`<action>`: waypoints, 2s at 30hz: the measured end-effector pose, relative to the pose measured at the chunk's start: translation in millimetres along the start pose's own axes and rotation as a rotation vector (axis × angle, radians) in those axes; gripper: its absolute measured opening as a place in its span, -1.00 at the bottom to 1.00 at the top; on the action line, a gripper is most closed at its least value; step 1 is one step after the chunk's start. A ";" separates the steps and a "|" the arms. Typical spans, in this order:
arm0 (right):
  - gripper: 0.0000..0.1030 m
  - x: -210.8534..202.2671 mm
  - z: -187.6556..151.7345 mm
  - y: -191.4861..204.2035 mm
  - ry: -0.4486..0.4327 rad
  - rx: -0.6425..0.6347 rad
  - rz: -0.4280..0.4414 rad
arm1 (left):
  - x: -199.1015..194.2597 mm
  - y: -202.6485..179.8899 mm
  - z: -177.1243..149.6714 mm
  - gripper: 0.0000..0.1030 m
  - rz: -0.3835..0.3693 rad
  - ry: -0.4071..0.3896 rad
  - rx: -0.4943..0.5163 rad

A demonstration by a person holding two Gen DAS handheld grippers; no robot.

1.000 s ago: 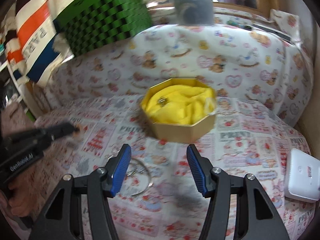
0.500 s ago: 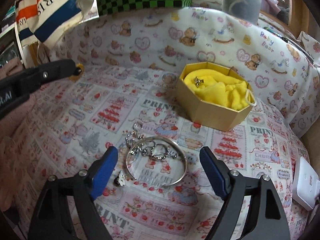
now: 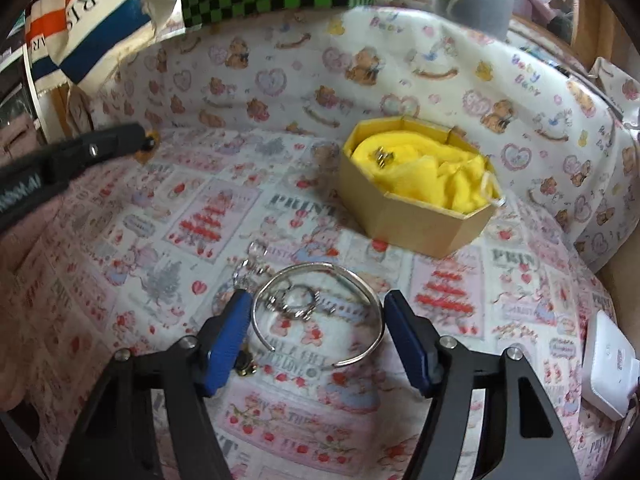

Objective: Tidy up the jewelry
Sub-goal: 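Grasp the silver bangle with the right tool and drop it into the yellow box, then lower the red heart into the yellow box and open the left tool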

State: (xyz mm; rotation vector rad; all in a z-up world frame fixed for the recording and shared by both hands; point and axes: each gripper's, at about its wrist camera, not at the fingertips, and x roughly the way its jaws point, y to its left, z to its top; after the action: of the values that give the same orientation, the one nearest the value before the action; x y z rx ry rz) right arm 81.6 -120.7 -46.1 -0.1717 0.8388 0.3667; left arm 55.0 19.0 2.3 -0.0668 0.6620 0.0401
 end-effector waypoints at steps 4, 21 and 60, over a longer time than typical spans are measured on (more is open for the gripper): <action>0.30 -16.7 4.9 -12.9 -0.062 0.043 0.032 | -2.4 -0.3 0.6 -0.97 -0.022 0.005 -0.005; 0.29 -81.0 55.2 -55.9 -0.204 0.181 0.085 | -43.6 -16.3 57.4 -0.97 -0.115 -0.083 0.007; 0.45 -25.4 46.6 -174.2 -0.149 0.534 0.054 | 65.3 -80.8 80.5 -0.97 -0.308 0.144 0.036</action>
State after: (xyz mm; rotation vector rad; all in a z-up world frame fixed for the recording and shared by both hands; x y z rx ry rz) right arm 165.1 -274.4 4.6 0.3713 0.7679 0.1929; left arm 160.5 -54.5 29.4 -0.1377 0.7900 -0.2753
